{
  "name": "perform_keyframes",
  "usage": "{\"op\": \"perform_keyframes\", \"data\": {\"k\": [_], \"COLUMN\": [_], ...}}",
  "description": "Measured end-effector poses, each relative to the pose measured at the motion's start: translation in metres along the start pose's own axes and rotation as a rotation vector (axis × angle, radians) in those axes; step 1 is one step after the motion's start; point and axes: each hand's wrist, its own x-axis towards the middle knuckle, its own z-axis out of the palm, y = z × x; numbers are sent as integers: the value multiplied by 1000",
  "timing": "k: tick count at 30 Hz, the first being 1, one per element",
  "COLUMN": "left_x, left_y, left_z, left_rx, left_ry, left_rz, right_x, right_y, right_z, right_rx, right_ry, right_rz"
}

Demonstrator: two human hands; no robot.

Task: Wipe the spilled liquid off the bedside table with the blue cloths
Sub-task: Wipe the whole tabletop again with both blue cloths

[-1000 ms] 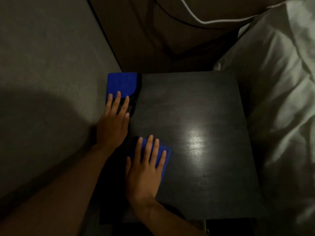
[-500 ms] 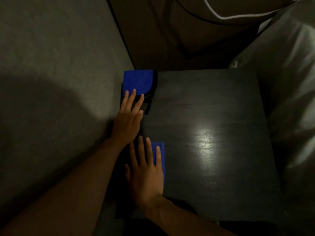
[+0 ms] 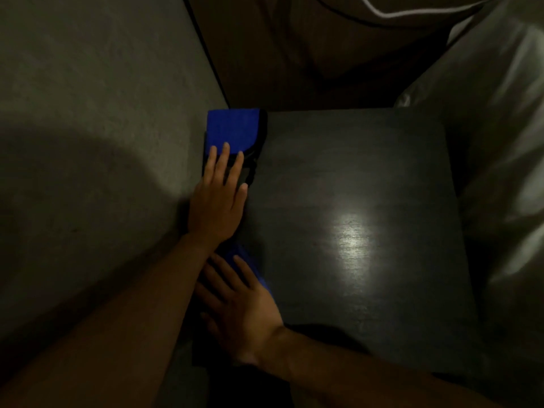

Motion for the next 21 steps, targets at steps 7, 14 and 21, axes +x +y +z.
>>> {"op": "perform_keyframes", "data": {"k": [7,14,21], "left_x": [0,0,-1], "left_y": [1,0,2], "left_z": [1,1,0], "left_rx": [11,-8,5], "left_ry": [20,17,25], "left_rz": [-3,9,-6], "right_x": [-28,-38,-54], "right_y": [27,43,61], "right_z": [-2,-10,-14], "right_rx": [103,60,13], "right_ry": [61,11,-61], "right_rz": [-193,-259,-303]}}
